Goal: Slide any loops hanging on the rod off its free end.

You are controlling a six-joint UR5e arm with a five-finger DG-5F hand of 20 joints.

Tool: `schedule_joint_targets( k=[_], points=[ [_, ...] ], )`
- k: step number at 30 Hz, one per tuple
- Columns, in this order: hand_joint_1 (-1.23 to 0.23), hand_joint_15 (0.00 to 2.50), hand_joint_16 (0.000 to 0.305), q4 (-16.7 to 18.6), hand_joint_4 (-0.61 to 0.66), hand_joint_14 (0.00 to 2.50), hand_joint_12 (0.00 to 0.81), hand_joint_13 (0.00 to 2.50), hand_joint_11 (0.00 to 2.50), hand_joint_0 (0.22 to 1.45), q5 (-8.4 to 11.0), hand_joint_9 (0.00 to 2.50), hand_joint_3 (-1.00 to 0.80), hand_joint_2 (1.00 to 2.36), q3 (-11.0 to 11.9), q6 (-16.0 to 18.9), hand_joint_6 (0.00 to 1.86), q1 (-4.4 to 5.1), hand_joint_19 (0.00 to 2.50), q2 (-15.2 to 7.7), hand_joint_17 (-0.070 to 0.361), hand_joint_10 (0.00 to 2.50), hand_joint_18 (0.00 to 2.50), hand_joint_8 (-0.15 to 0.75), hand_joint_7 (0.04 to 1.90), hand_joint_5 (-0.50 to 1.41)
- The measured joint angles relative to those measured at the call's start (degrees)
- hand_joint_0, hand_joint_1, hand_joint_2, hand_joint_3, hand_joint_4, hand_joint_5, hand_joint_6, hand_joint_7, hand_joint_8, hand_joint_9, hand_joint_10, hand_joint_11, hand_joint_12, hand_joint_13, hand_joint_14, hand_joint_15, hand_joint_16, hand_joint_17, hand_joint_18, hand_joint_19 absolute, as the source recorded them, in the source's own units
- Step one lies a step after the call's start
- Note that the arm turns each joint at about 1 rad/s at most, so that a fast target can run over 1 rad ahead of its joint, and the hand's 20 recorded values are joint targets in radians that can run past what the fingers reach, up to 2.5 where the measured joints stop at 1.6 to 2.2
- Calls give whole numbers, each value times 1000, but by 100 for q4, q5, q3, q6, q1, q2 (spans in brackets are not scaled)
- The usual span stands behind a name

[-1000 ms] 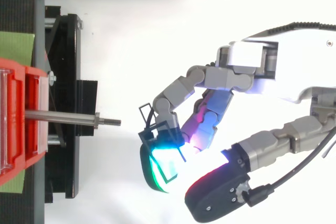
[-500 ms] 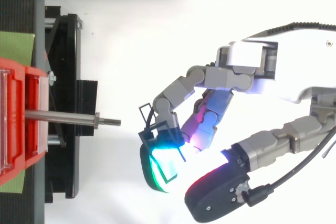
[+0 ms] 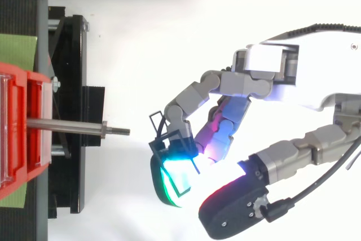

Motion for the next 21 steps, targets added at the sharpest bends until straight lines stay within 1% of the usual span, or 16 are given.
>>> schedule_joint_targets(
  k=[21],
  points=[
    [-777, 407, 56, 0, -82, 13, 372, 1032, 659, 599, -1, 1263, -40, 1012, 0, 0, 899, 0, 647, -2, 125, 13, 943, 363, 1074, -116]
  ],
)
